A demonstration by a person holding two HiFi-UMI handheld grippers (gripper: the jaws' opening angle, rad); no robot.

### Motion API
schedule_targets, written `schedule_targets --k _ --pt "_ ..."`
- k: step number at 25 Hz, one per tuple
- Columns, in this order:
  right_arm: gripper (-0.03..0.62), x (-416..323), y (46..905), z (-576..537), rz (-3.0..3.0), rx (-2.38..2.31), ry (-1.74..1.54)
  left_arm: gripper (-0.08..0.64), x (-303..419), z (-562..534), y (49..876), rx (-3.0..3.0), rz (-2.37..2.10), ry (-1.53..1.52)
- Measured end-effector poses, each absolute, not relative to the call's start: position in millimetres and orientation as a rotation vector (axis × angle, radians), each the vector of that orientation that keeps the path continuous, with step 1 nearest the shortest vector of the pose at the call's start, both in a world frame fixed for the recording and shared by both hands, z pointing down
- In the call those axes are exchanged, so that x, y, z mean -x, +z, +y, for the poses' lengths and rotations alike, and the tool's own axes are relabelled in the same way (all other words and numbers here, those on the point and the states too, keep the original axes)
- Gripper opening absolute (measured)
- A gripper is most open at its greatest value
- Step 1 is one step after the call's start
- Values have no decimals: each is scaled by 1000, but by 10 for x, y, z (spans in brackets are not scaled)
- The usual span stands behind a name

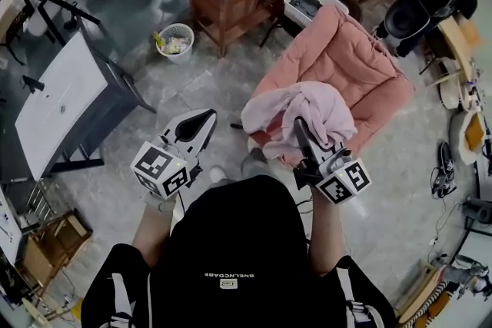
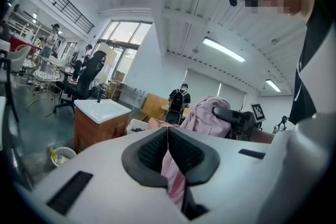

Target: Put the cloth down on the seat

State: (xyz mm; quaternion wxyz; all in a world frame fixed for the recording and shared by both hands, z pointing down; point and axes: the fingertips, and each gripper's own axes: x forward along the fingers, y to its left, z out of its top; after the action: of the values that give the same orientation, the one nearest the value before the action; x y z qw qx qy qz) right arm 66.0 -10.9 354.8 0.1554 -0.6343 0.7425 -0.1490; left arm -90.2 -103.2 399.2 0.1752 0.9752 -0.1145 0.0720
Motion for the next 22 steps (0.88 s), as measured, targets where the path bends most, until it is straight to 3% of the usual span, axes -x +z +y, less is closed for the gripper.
schedule_targets --k 22 --pt "207 -2141 4676 -579 2159 1863 -745 15 -503 -1524 4509 -2722 -373 382"
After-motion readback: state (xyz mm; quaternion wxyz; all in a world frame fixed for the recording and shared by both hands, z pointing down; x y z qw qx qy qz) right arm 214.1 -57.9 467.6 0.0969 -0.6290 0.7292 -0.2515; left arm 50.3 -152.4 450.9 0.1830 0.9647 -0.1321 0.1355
